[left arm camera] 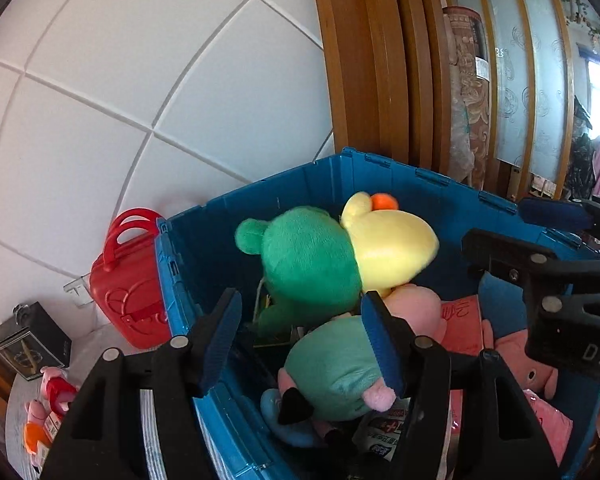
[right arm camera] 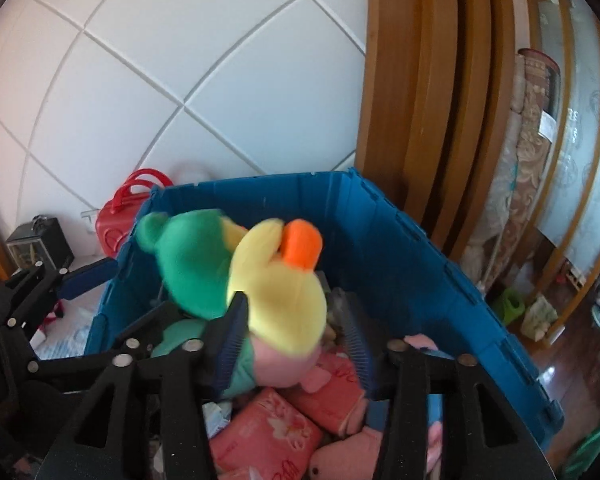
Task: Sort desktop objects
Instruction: 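Carry the duck plush into the blue crate and open both grippers, then move both grippers back toward the remaining items on the bed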
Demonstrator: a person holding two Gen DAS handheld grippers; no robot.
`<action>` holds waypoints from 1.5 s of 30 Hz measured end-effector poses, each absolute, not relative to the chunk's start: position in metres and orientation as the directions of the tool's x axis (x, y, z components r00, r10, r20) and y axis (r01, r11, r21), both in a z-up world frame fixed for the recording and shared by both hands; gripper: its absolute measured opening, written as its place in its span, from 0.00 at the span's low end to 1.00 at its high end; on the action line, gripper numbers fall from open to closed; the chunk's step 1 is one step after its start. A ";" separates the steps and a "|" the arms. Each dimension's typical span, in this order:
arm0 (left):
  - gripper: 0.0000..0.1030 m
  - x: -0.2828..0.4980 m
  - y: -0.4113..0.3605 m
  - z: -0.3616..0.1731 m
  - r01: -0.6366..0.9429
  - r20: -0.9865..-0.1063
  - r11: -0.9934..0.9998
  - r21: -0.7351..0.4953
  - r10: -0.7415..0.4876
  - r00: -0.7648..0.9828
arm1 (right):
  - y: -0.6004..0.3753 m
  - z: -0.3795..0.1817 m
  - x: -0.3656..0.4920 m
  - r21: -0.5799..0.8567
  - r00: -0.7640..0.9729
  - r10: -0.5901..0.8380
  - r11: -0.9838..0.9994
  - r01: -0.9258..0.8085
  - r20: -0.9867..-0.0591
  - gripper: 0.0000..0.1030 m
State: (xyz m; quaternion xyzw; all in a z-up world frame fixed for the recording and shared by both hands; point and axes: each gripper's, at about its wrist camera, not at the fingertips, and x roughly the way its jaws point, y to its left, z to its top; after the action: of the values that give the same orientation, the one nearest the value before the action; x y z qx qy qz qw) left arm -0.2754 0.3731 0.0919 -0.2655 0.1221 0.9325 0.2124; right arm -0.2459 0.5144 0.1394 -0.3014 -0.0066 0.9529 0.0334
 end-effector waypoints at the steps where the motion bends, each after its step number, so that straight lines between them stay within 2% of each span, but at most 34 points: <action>1: 0.60 -0.273 0.370 0.092 -0.455 -0.544 -0.884 0.110 0.330 -0.771 | 0.514 0.140 -0.243 -0.032 -0.820 0.071 -0.997 -0.064 -0.568 0.74; 5: 0.62 -0.261 0.350 0.096 -0.441 -0.524 -0.894 0.082 0.338 -0.782 | 0.513 0.146 -0.229 -0.034 -0.834 0.090 -0.996 -0.085 -0.545 0.90; 6: 0.66 -0.255 0.343 0.098 -0.436 -0.511 -0.897 0.074 0.342 -0.789 | 0.510 0.148 -0.225 -0.036 -0.837 0.095 -0.995 -0.089 -0.538 0.96; 8: 0.71 -0.246 0.331 0.101 -0.422 -0.489 -0.904 0.066 0.340 -0.803 | 0.505 0.152 -0.213 -0.035 -0.844 0.095 -0.995 -0.090 -0.527 1.00; 11: 0.78 -0.228 0.308 0.102 -0.395 -0.460 -0.918 0.040 0.334 -0.823 | 0.497 0.157 -0.198 -0.022 -0.854 0.080 -0.997 -0.080 -0.514 1.00; 19: 0.78 -0.203 0.219 0.080 -0.215 -0.447 -0.976 -0.043 0.211 -0.869 | 0.444 0.165 -0.159 0.002 -0.883 0.001 -1.000 -0.002 -0.470 1.00; 25: 0.78 -0.199 0.133 0.060 -0.082 -0.487 -0.996 -0.044 0.093 -0.868 | 0.377 0.159 -0.158 0.005 -0.878 -0.096 -0.994 0.106 -0.469 1.00; 34: 0.78 -0.196 -0.016 0.009 0.105 -0.594 -0.994 0.012 -0.092 -0.799 | 0.263 0.116 -0.189 0.036 -0.794 -0.262 -0.956 0.291 -0.548 1.00; 39: 0.78 -0.198 -0.107 -0.036 0.256 -0.676 -0.966 0.028 -0.207 -0.707 | 0.228 0.070 -0.223 0.068 -0.721 -0.273 -0.951 0.300 -0.637 1.00; 45: 0.78 -0.205 -0.181 -0.086 0.375 -0.749 -0.926 0.041 -0.277 -0.602 | 0.205 -0.007 -0.272 0.064 -0.592 -0.214 -0.962 0.264 -0.777 1.00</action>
State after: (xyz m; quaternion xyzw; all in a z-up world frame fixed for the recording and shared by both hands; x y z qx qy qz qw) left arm -0.2049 -0.1806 -0.0863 -0.4069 -0.0601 0.8931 -0.1824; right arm -0.2723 0.2054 -0.0072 -0.4312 -0.0290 0.8918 -0.1338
